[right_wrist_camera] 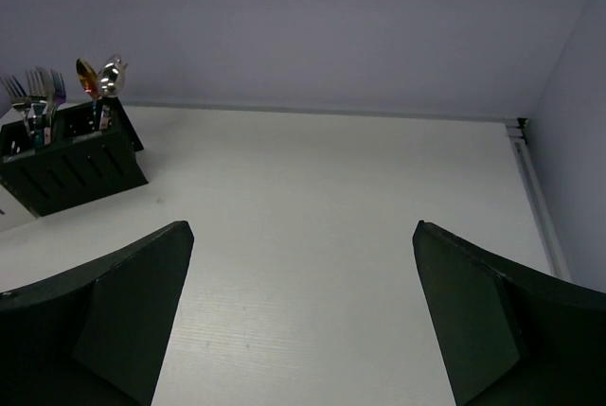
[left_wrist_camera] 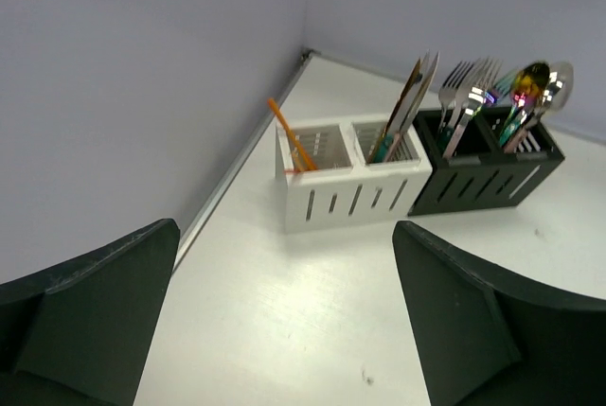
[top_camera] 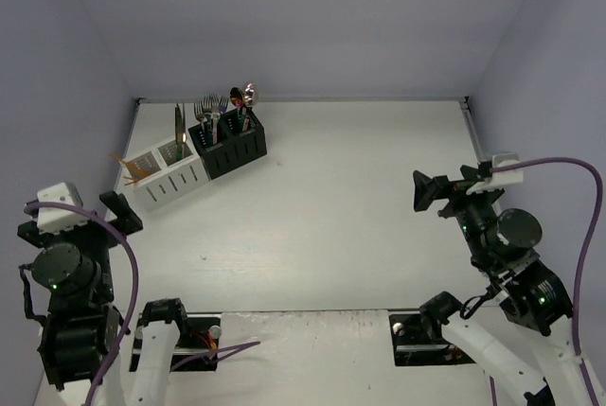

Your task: Sort the eating utensils into containers

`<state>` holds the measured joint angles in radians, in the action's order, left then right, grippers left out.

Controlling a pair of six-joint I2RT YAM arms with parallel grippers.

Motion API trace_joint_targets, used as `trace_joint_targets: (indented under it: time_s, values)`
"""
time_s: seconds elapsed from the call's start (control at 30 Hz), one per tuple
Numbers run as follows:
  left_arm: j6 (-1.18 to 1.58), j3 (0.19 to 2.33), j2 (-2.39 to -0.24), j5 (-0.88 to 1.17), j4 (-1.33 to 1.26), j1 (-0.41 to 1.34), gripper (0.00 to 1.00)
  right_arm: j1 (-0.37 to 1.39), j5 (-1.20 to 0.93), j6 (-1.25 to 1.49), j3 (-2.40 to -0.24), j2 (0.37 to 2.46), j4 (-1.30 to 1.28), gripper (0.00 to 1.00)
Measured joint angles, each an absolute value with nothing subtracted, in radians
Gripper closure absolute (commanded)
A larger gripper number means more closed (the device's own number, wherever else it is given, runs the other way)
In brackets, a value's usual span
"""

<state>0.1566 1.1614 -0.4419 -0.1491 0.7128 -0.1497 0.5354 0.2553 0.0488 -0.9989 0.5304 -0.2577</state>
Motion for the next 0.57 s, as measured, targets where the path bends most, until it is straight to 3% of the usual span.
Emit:
trace_joint_targets:
  time_s: [0.57]
  values:
    - [0.126, 1.161, -0.384, -0.052, 0.957, -0.150, 0.05, 0.551, 0.390, 0.025, -0.934, 0.463, -0.283, 0.00]
